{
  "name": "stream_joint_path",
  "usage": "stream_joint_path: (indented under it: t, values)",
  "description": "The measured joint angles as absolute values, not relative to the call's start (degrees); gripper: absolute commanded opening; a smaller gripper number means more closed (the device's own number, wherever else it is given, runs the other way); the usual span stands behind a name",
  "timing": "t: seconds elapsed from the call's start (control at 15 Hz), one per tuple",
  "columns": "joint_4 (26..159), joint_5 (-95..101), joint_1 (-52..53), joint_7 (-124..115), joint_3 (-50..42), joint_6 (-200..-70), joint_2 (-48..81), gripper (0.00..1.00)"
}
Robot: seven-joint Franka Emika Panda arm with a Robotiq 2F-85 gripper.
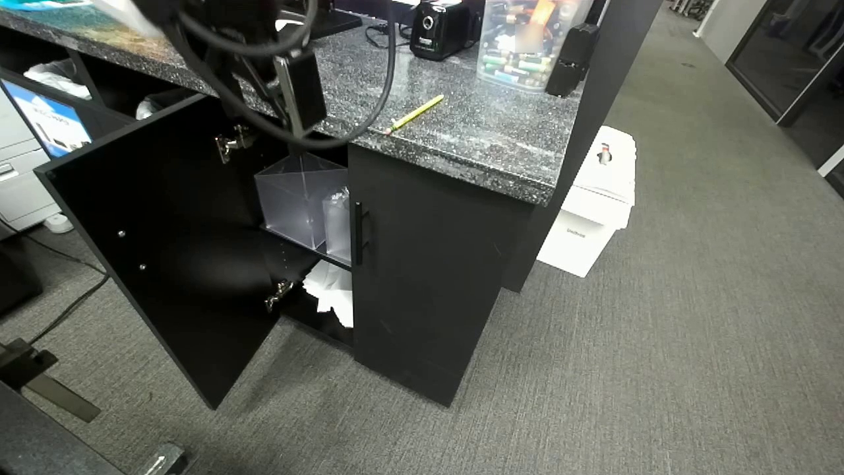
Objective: Open the right cupboard door
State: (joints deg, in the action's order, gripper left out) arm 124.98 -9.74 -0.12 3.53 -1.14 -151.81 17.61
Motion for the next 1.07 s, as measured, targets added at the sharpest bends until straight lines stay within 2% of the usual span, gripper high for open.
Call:
stream_joint_path:
  t: [0.4, 0.93, 1.0, 1.07]
  values:
    - [111.0, -15.6, -4.2, 5.1, 5.5, -164.9, 41.1, 1.00]
    - [90.8, -12.9, -5.7, 4.4, 5.9, -174.6, 62.8, 1.00]
    - [89.4, -12.3, -5.6, 4.2, 5.9, -175.8, 64.3, 0.98]
    - [88.1, -11.7, -5.6, 4.0, 5.9, -176.8, 65.5, 0.83]
